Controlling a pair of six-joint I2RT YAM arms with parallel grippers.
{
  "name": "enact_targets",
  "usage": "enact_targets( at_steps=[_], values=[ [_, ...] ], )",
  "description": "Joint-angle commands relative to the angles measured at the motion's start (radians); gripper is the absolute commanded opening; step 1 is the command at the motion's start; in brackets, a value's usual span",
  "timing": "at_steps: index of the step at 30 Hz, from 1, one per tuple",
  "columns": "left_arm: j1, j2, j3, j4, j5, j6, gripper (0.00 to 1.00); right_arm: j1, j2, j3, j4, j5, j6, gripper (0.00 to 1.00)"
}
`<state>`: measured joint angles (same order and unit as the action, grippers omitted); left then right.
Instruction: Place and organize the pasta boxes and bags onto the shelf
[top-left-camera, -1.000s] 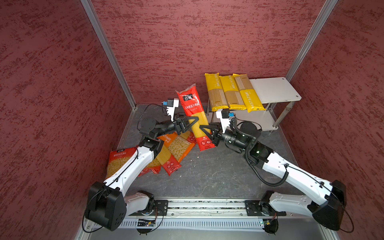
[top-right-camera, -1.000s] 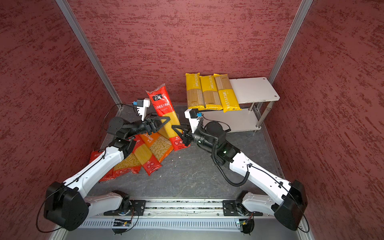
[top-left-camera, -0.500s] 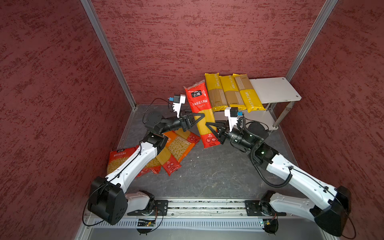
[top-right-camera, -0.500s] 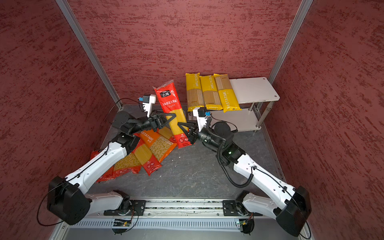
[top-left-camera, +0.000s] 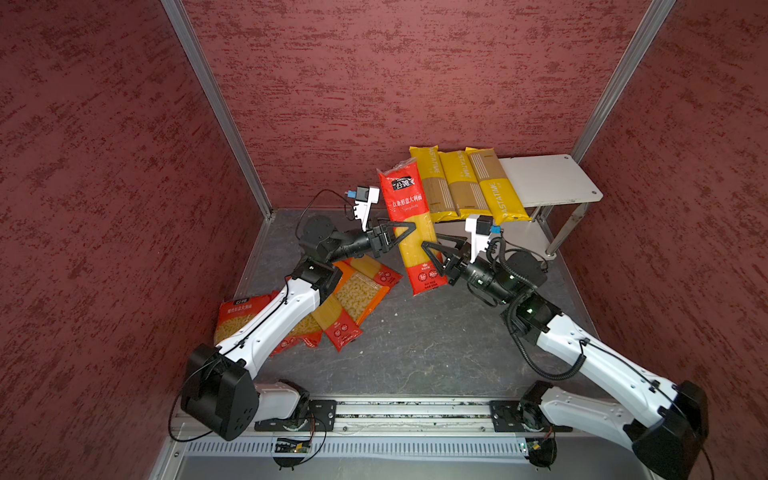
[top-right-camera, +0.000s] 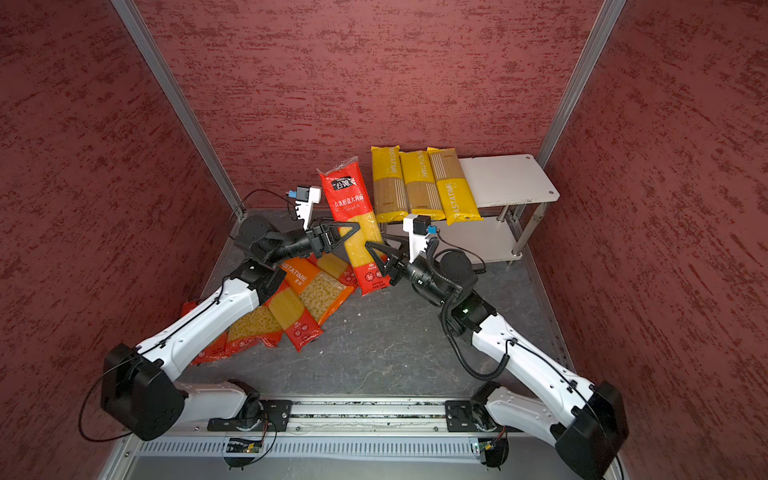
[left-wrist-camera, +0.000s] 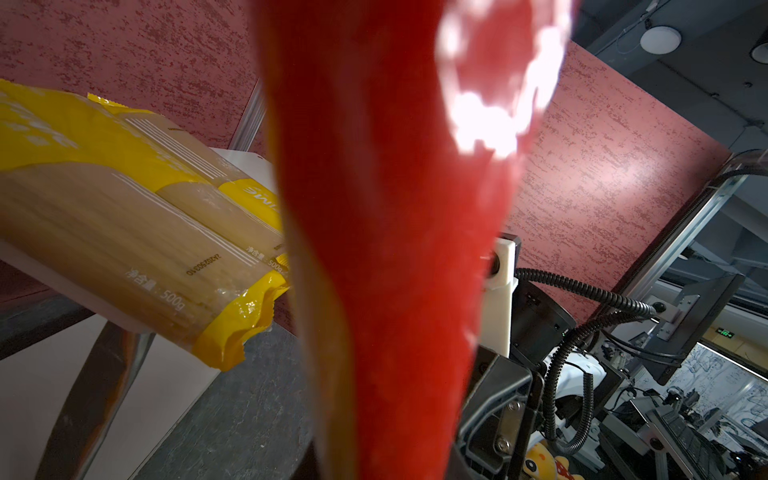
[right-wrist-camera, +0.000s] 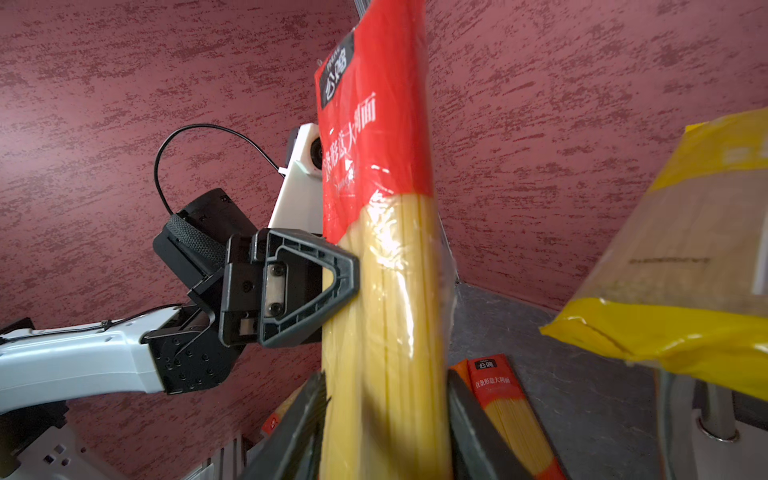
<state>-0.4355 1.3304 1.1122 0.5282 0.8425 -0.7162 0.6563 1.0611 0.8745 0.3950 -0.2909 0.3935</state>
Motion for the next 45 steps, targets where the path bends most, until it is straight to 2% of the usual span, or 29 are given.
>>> enact_targets(
  at_steps=[1,8,14,20,31,38,45],
  values=[
    [0.017,0.000,0.114,0.046,-0.082,0.040,0.00,-0.023,-0.050,-0.031,0.040,0.047,0.055,0.54],
    [0.027,0.059,0.213,0.025,-0.160,0.038,0.00,-0.077,-0.116,-0.060,-0.013,0.123,0.175,0.67],
    [0.016,0.096,0.245,0.094,-0.341,-0.047,0.00,-0.151,-0.114,-0.142,0.117,0.035,0.398,0.69],
    [-0.045,0.151,0.318,0.109,-0.413,-0.084,0.00,-0.152,-0.044,-0.203,0.320,-0.001,0.560,0.69],
    [-0.132,0.187,0.355,0.115,-0.436,-0.140,0.00,-0.155,-0.007,-0.242,0.516,0.021,0.613,0.70],
    [-0.129,0.190,0.351,0.133,-0.444,-0.175,0.00,-0.172,0.020,-0.288,0.718,0.014,0.709,0.62],
    [-0.125,0.201,0.352,0.159,-0.433,-0.214,0.00,-0.185,0.039,-0.295,0.758,0.041,0.733,0.49]
  ],
)
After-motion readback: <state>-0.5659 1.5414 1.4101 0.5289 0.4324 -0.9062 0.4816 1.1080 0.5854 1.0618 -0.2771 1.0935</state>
